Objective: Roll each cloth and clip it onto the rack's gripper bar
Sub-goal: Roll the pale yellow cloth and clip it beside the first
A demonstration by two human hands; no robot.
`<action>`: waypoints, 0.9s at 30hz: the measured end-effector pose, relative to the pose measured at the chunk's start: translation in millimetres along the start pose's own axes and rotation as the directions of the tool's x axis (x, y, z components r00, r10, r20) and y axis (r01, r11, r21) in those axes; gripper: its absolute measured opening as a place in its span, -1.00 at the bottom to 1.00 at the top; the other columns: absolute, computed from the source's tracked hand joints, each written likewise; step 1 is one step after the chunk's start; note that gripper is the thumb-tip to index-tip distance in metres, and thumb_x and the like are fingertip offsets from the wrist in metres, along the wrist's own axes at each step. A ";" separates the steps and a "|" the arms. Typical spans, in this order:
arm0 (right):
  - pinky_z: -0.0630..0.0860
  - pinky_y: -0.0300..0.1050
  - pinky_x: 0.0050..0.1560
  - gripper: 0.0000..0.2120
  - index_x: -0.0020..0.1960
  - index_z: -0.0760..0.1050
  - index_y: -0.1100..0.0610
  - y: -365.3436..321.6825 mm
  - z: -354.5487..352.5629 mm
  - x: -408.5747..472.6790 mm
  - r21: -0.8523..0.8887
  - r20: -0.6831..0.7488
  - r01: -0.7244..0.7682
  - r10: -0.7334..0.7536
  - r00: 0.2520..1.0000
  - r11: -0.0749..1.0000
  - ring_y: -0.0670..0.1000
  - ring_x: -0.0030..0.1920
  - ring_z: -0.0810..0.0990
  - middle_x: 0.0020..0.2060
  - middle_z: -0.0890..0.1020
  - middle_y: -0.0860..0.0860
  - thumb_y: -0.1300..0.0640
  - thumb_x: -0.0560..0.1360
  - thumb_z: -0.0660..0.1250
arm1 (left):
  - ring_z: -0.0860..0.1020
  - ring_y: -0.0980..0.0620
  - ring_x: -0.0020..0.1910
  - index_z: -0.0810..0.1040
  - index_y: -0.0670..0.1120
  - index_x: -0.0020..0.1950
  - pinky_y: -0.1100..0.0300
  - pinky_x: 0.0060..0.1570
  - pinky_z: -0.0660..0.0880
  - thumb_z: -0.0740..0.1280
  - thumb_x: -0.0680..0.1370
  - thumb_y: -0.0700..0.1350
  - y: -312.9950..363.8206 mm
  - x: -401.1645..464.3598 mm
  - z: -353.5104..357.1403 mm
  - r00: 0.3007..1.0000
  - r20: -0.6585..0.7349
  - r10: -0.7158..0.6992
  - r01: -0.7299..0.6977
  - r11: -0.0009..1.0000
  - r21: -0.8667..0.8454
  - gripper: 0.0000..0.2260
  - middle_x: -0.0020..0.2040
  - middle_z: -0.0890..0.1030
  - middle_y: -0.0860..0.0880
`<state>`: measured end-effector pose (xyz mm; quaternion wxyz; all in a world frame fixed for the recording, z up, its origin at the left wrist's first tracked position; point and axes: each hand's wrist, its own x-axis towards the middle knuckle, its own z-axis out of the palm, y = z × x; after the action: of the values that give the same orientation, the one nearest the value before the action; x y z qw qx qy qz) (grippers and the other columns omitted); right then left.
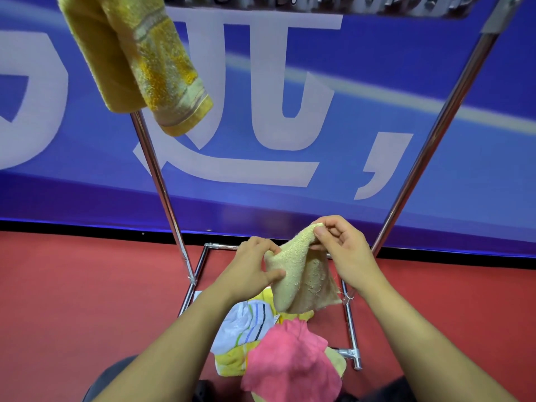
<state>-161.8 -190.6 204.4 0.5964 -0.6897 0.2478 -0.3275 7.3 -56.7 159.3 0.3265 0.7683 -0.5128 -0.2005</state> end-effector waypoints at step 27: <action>0.59 -0.28 -0.11 -0.89 0.06 0.57 0.18 21.3 -26.1 8.8 -0.025 -0.259 -0.164 0.152 0.954 0.986 0.06 -0.16 0.76 -0.07 0.72 0.12 0.14 0.63 0.33 | 0.47 0.23 -0.37 0.56 0.08 -0.14 0.40 -0.25 0.42 0.58 0.42 -0.20 -4.0 1.2 -28.8 0.981 -0.183 -0.059 0.028 0.985 -0.168 -0.74 -0.28 0.59 0.06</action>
<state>-174.4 -217.8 186.8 0.5676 -0.6330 0.3846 -0.3595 29.0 -48.3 176.9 0.4314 0.7650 -0.4446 -0.1761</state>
